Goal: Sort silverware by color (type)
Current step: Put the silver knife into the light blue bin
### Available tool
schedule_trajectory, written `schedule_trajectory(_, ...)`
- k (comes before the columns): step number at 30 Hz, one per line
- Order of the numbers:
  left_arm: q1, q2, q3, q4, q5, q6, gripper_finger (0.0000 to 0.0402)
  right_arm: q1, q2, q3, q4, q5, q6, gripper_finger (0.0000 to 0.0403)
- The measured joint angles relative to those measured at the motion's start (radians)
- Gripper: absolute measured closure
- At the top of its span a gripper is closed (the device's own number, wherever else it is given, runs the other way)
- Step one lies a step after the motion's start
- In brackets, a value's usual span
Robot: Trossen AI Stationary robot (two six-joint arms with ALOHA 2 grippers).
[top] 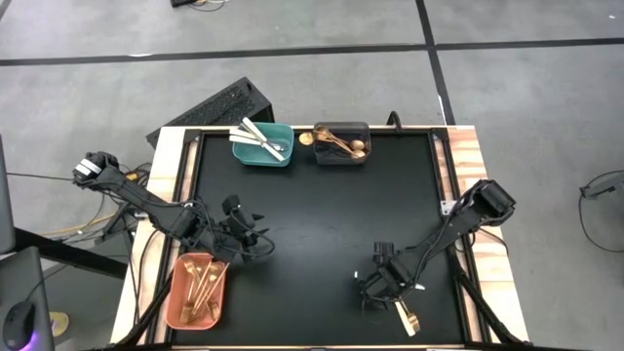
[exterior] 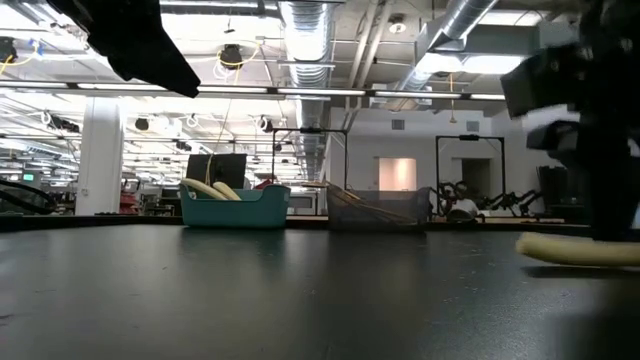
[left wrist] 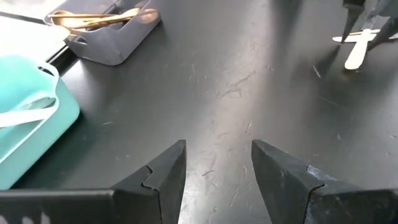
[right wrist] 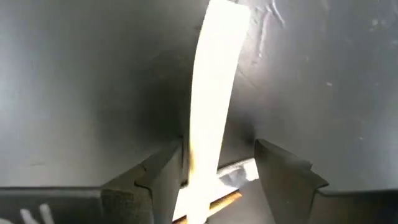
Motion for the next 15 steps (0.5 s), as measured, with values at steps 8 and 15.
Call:
schedule_trajectory(8, 0.0, 0.0, 0.0, 0.001, 0.0, 0.002, 0.0233, 0.0, -0.002, -0.003, 0.009, -0.014, -0.019, 0.0242)
schedule_trajectory(15, 0.0, 0.0, -0.041, 0.112, -0.008, 0.02, 0.0233, -0.021, -0.011, -0.029, 0.076, -0.008, -0.025, 0.0357)
